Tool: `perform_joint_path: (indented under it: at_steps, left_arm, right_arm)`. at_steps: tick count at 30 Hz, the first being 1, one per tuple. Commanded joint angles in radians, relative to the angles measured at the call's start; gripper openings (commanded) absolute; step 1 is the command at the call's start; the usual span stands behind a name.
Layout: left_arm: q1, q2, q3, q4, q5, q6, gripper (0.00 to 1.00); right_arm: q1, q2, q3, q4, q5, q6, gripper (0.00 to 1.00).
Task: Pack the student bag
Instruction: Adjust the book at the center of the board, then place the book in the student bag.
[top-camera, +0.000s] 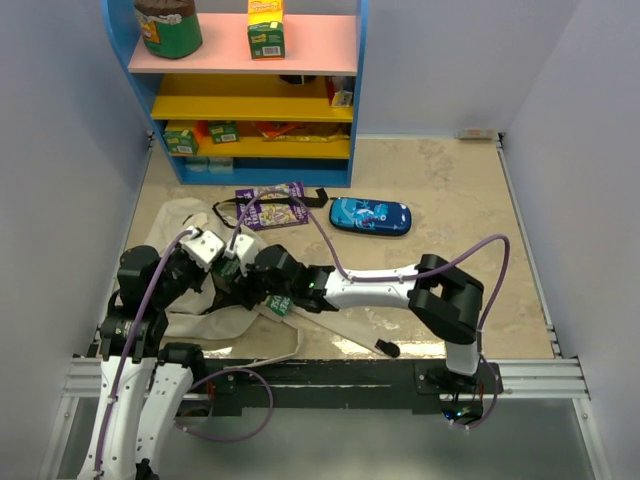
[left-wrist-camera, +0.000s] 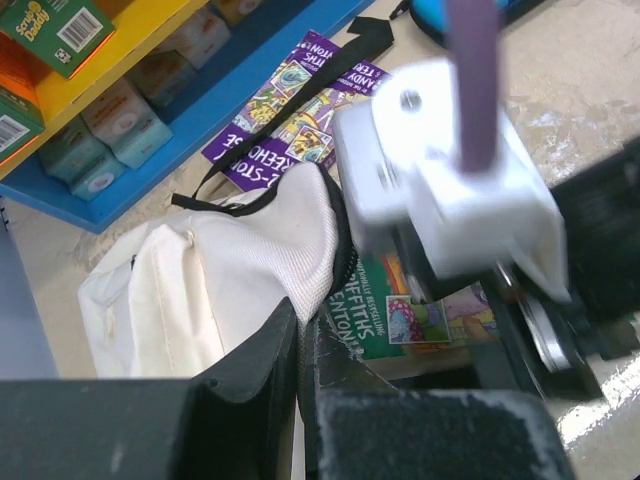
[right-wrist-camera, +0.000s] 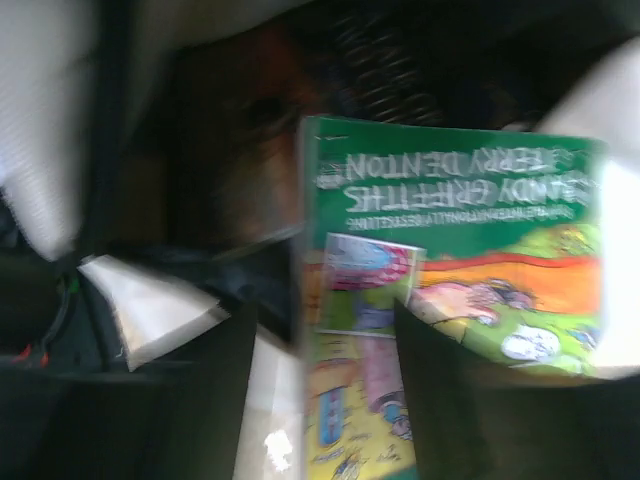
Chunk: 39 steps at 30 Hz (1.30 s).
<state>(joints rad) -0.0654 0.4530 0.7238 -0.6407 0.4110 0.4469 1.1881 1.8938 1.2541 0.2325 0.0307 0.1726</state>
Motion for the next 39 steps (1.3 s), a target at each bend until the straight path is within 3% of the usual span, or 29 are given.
perform_joint_path:
  at_steps: [1, 3, 6, 13, 18, 25, 32, 39]
  left_arm:
    - [0.003, -0.062, 0.049, 0.064, 0.071, 0.019, 0.00]
    - [0.003, -0.062, 0.045, 0.065, 0.072, 0.021, 0.00]
    - [0.003, -0.054, 0.045, 0.065, 0.069, 0.029, 0.00]
    - [0.003, -0.063, 0.039, 0.061, 0.055, 0.050, 0.00]
    - [0.003, -0.062, 0.029, 0.068, 0.055, 0.056, 0.00]
    - [0.003, -0.060, 0.040, 0.064, 0.058, 0.055, 0.00]
    - [0.003, -0.071, 0.034, 0.053, 0.055, 0.067, 0.00]
    - [0.003, -0.071, 0.039, 0.058, 0.060, 0.061, 0.00]
  right_arm:
    - [0.042, -0.056, -0.007, 0.031, -0.002, -0.038, 0.70]
    - [0.041, -0.090, -0.021, 0.001, 0.064, -0.001, 0.90]
    - [0.036, -0.176, -0.036, -0.059, 0.150, 0.063, 0.99]
    - [-0.065, -0.493, -0.303, -0.110, 0.226, 0.430, 0.99]
    - [-0.131, -0.602, -0.600, 0.030, 0.138, 0.642, 0.99]
    - [-0.229, -0.497, -0.668, 0.207, -0.050, 0.740, 0.99]
    - [-0.323, -0.334, -0.765, 0.604, -0.280, 0.951, 0.99]
    - [-0.328, -0.210, -0.719, 0.614, -0.318, 1.015, 0.99]
